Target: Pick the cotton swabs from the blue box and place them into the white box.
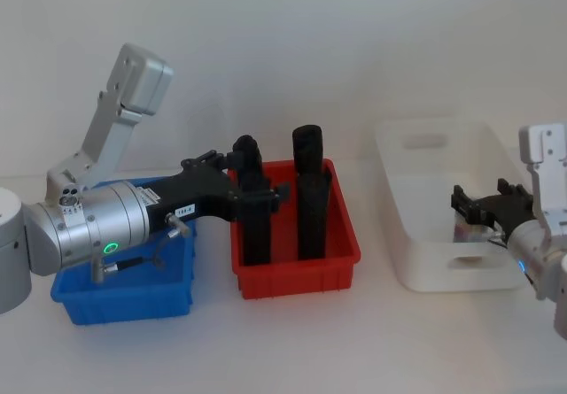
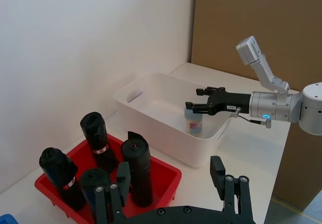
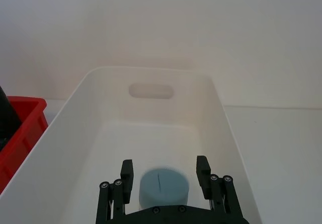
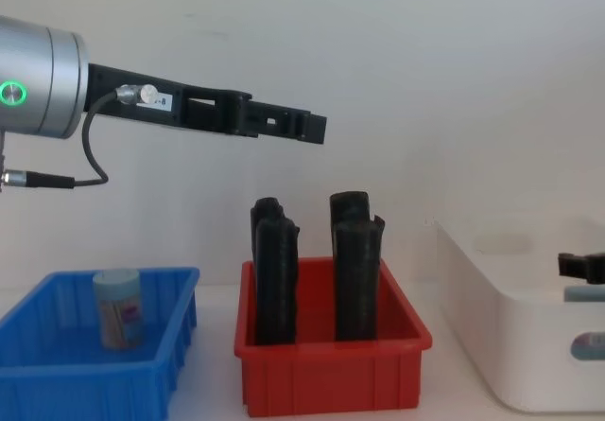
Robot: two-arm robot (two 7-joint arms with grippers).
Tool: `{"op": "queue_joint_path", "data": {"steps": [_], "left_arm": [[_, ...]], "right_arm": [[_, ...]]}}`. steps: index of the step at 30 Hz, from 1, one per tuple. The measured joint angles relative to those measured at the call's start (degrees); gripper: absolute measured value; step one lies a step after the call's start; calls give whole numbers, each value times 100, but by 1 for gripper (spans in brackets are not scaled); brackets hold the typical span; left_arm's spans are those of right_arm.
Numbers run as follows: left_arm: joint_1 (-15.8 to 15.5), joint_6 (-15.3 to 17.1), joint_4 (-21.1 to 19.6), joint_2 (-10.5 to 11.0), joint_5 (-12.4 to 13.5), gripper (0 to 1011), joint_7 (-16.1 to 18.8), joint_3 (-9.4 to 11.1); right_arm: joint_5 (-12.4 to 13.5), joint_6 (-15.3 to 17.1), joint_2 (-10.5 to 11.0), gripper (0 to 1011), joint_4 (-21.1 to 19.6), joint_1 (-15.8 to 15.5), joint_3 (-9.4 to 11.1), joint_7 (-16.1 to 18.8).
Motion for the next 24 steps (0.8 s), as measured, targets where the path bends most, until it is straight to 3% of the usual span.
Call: {"op": "queue_joint_path", "data": {"steps": [1,10,24], "left_arm": [[0,0,0,0,0,1004,0,0],[0,0,0,0,0,1004,0,0],[0,0,0,0,0,1004,0,0]], "right_arm": [[-8,0,-13,792,79,41,-2,24],[-21,-125,-52,999,328,174,2,114],[92,-652,-23,1001,51,59,78,120]]}}
